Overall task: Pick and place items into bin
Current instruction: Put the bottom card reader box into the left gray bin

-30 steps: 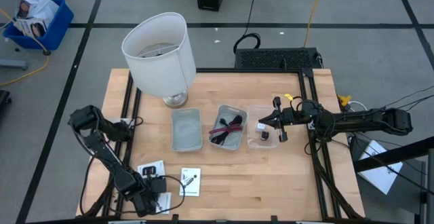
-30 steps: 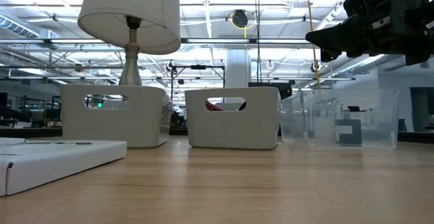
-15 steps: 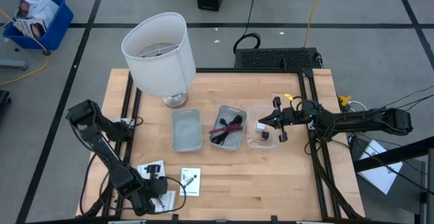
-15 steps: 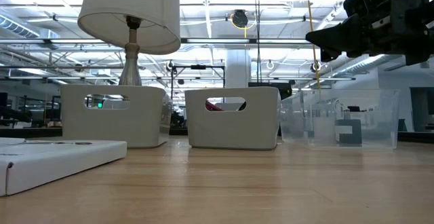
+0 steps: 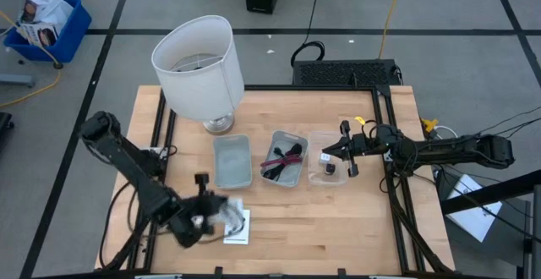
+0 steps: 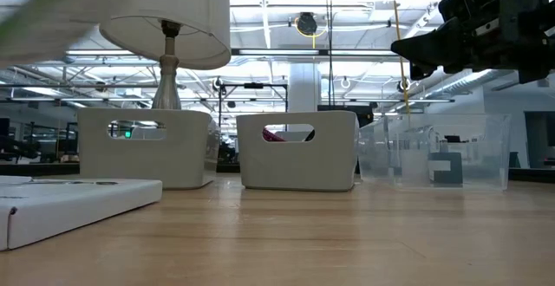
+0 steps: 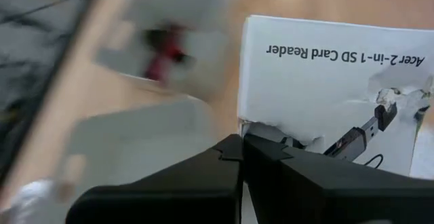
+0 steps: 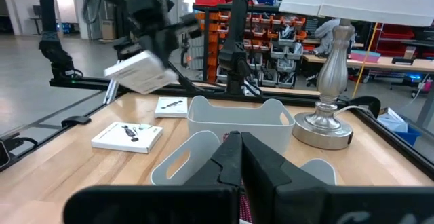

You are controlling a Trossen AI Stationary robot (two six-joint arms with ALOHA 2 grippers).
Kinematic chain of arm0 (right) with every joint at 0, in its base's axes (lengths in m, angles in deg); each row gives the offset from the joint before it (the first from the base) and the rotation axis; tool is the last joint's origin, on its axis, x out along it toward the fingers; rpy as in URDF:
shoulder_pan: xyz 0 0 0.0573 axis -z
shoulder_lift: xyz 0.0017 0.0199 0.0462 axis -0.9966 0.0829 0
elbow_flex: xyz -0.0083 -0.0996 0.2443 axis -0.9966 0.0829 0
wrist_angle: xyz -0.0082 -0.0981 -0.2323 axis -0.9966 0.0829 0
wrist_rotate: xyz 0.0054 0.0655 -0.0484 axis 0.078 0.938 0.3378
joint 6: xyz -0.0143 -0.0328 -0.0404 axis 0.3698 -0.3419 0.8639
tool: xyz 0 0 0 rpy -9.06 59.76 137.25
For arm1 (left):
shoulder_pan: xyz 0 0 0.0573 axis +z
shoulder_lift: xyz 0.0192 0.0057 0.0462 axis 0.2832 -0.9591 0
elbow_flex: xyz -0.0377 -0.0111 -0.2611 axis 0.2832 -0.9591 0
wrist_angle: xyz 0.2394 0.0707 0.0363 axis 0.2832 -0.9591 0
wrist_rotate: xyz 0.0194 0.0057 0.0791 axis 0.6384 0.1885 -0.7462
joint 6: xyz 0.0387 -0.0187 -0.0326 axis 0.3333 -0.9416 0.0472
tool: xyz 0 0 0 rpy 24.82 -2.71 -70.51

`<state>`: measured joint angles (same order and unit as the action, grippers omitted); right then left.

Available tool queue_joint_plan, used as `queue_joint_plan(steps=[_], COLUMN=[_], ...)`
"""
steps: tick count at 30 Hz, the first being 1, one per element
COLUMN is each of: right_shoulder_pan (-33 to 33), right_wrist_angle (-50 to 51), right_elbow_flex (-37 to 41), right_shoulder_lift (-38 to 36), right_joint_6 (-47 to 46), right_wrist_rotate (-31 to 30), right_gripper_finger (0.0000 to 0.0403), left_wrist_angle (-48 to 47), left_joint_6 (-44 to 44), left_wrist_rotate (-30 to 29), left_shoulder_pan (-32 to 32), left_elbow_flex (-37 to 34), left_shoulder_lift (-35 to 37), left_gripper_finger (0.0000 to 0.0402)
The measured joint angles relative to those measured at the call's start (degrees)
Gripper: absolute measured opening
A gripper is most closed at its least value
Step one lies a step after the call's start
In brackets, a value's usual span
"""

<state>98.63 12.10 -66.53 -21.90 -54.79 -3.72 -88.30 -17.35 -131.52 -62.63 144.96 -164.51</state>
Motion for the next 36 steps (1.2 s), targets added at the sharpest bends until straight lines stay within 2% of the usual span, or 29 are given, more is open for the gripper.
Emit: queue_joint_plan(steps=[4,12,17,23,28,33,36], right_shoulder_pan=[0.0,0.0,0.0,0.0,0.0,0.0,0.0], right_wrist_angle=[0.0,0.0,0.4,0.0,0.4,0.7,1.1], right_elbow_flex=[0.0,0.0,0.0,0.0,0.0,0.0,0.0], right_shoulder_lift=[0.0,0.0,0.0,0.0,0.0,0.0,0.0], right_joint_6=[0.0,-1.3,-2.7,-3.6,-2.9,-2.6,-2.5], right_wrist_rotate=[0.0,0.0,0.0,0.0,0.0,0.0,0.0], right_gripper_finger=[0.0,0.0,0.0,0.0,0.0,0.0,0.0], left_wrist_angle=[0.7,0.5,-0.2,-4.7,-8.3,-13.7,-17.2], left_joint_6=[-5.1,-9.9,-23.5,-36.2,-44.5,-50.6,-51.5], left_wrist_rotate=[-3.6,-3.0,-2.8,2.3,3.5,5.7,9.9], left_shoulder_pan=[7.1,17.2,22.2,25.0,25.4,26.1,27.4], left_elbow_flex=[1.1,1.3,0.7,0.7,0.7,0.7,0.7], left_shoulder_lift=[2.6,3.7,3.4,3.4,3.4,2.4,0.5], left_gripper_finger=[0.0011,0.0011,0.0005,0.0007,0.0006,0.0005,0.0004])
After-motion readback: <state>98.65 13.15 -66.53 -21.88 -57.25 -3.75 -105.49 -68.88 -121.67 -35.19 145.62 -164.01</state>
